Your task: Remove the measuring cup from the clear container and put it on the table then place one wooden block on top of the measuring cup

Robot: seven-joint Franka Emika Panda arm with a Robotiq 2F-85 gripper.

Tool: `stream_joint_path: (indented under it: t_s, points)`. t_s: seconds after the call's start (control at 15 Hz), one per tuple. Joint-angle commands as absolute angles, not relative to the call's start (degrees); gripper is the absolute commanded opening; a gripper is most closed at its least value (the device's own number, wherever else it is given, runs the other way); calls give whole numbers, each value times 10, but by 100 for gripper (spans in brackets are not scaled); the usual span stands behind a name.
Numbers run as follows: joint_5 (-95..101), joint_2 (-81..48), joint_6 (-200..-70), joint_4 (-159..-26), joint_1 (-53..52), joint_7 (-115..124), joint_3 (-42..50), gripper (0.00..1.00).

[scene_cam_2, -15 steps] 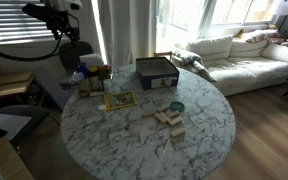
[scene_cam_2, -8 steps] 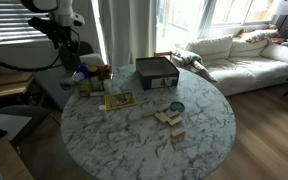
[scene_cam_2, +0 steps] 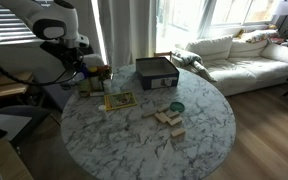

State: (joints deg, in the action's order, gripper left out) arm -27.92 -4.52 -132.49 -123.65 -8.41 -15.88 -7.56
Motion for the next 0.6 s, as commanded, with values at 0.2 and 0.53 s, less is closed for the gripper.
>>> stream_joint_path:
  t_s: [0.2, 0.53]
  points:
    - [-287, -88, -1397, -1246, -79, -159, -95, 100]
    - [-282, -109, -1421, -1244, -76, -155, -102, 100]
